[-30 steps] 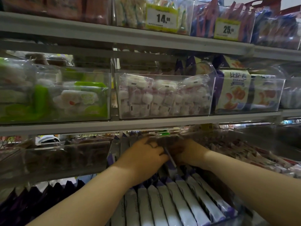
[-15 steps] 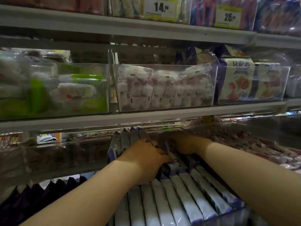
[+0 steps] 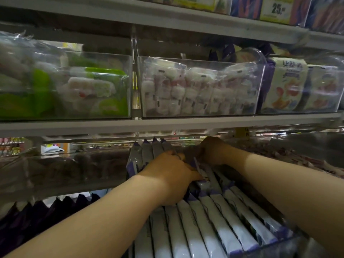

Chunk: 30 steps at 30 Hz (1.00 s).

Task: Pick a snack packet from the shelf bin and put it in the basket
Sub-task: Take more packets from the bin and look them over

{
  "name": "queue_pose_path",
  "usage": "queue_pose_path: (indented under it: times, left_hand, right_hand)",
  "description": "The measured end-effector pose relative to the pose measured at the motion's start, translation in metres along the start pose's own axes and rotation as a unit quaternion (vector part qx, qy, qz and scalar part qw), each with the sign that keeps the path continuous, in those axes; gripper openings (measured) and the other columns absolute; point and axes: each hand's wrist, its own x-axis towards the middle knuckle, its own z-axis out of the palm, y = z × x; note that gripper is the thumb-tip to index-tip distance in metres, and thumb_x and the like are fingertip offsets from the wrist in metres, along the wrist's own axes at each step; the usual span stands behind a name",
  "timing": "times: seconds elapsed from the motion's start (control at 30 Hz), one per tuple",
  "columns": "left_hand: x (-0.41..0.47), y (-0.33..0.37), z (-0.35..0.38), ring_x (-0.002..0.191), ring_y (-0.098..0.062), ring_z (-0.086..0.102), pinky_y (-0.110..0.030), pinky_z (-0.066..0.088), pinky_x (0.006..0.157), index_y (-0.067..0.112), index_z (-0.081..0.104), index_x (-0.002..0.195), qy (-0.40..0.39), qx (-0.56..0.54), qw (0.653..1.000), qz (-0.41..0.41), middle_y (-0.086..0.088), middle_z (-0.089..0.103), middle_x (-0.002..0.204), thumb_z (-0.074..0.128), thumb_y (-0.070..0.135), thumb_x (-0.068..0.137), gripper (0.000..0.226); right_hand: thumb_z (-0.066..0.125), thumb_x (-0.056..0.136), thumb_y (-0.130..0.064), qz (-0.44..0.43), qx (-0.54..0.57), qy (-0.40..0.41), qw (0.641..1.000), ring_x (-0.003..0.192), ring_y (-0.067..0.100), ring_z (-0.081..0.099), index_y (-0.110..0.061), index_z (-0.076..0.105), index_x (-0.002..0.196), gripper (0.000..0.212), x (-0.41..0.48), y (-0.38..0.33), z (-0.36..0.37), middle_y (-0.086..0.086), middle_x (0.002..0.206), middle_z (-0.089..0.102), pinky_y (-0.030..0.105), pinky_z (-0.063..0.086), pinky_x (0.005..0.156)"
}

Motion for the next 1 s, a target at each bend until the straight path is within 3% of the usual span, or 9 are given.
queue_pose_path:
  times: [0.23, 0.33, 0.47, 0.57, 0.67, 0.77, 0.83, 0.9, 1.0]
  left_hand:
    - [0.0, 0.001, 0.0, 0.141, -0.021, 0.028, -0.039, 0.017, 0.115, 0.044, 0.026, 0.148, -0.027, -0.013, 1.0, -0.01, 0.012, 0.033, 0.155, 0.042, 0.023, 0.096, 0.058]
    - [0.0, 0.002, -0.004, 0.142, -0.023, 0.026, -0.04, 0.017, 0.114, 0.042, 0.022, 0.15, -0.062, 0.011, 0.998, -0.013, 0.01, 0.029, 0.157, 0.044, 0.025, 0.096, 0.06]
    - [-0.002, 0.014, -0.021, 0.143, -0.026, 0.024, -0.042, 0.019, 0.114, 0.039, 0.022, 0.151, -0.119, 0.042, 0.991, -0.045, 0.003, 0.029, 0.158, 0.049, 0.028, 0.096, 0.062]
    - [-0.009, 0.026, -0.036, 0.143, -0.027, 0.026, -0.045, 0.019, 0.115, 0.034, 0.024, 0.151, -0.124, 0.079, 0.988, -0.054, -0.001, 0.031, 0.157, 0.054, 0.028, 0.093, 0.066]
    - [-0.02, 0.037, -0.05, 0.141, -0.026, 0.029, -0.048, 0.017, 0.115, 0.03, 0.033, 0.147, -0.094, 0.069, 0.991, -0.066, 0.002, 0.036, 0.154, 0.052, 0.024, 0.092, 0.058]
    - [-0.032, 0.053, -0.066, 0.13, -0.025, 0.045, -0.041, 0.034, 0.108, 0.029, 0.048, 0.137, 0.023, -0.092, 0.986, -0.135, 0.001, 0.051, 0.141, 0.042, 0.028, 0.098, 0.04]
    - [-0.042, 0.071, -0.073, 0.127, -0.024, 0.05, -0.038, 0.042, 0.103, 0.024, 0.053, 0.136, 0.108, -0.292, 0.931, -0.192, -0.002, 0.057, 0.137, 0.039, 0.031, 0.101, 0.038]
    - [-0.053, 0.094, -0.077, 0.128, -0.019, 0.05, -0.027, 0.04, 0.102, 0.02, 0.052, 0.137, 0.159, -0.463, 0.843, -0.223, 0.0, 0.058, 0.137, 0.042, 0.038, 0.101, 0.042]
    - [-0.075, 0.13, -0.08, 0.114, -0.004, 0.057, -0.008, 0.039, 0.082, 0.032, 0.057, 0.129, 0.161, -0.641, 0.709, -0.244, 0.022, 0.06, 0.118, 0.042, 0.054, 0.097, 0.041]
  right_hand:
    - [0.064, 0.087, -0.022, 0.017, 0.159, 0.158, 0.974, 0.089, 0.018, 0.065, -0.027, 0.071, 0.084, 0.009, -0.069, 0.019, -0.022, -0.002, 0.092, 0.07, 0.033, 0.054, 0.08]
    - [0.069, 0.083, -0.016, 0.02, 0.209, 0.23, 0.95, 0.081, 0.014, 0.067, -0.024, 0.073, 0.084, 0.009, -0.105, 0.022, -0.023, -0.004, 0.084, 0.072, 0.032, 0.056, 0.078]
    - [0.068, 0.083, -0.006, 0.027, 0.263, 0.358, 0.896, 0.069, 0.005, 0.06, -0.017, 0.073, 0.085, 0.012, -0.138, 0.027, -0.035, -0.007, 0.074, 0.067, 0.007, 0.045, 0.069]
    - [0.069, 0.084, -0.011, 0.092, 0.324, 0.413, 0.846, 0.069, 0.0, 0.059, -0.021, 0.071, 0.084, 0.01, -0.158, 0.034, -0.045, -0.012, 0.07, 0.063, 0.014, 0.049, 0.071]
    - [0.07, 0.086, -0.014, 0.145, 0.382, 0.424, 0.808, 0.072, 0.005, 0.063, -0.023, 0.068, 0.083, 0.009, -0.181, 0.039, -0.051, -0.011, 0.073, 0.065, 0.031, 0.055, 0.071]
    - [0.07, 0.087, -0.013, 0.153, 0.457, 0.398, 0.781, 0.075, 0.01, 0.067, -0.026, 0.065, 0.079, 0.015, -0.208, 0.037, -0.057, -0.006, 0.077, 0.069, 0.03, 0.058, 0.068]
    - [0.07, 0.087, -0.012, 0.146, 0.508, 0.376, 0.761, 0.076, 0.012, 0.069, -0.026, 0.065, 0.079, 0.017, -0.226, 0.029, -0.061, -0.001, 0.08, 0.071, 0.025, 0.058, 0.066]
    - [0.069, 0.087, -0.01, 0.129, 0.544, 0.357, 0.748, 0.074, 0.011, 0.069, -0.025, 0.066, 0.079, 0.017, -0.245, 0.019, -0.063, 0.0, 0.079, 0.072, 0.021, 0.057, 0.065]
    - [0.067, 0.088, -0.009, 0.097, 0.615, 0.299, 0.723, 0.072, 0.008, 0.069, -0.022, 0.067, 0.081, 0.015, -0.271, 0.001, -0.062, -0.005, 0.073, 0.072, 0.016, 0.054, 0.063]
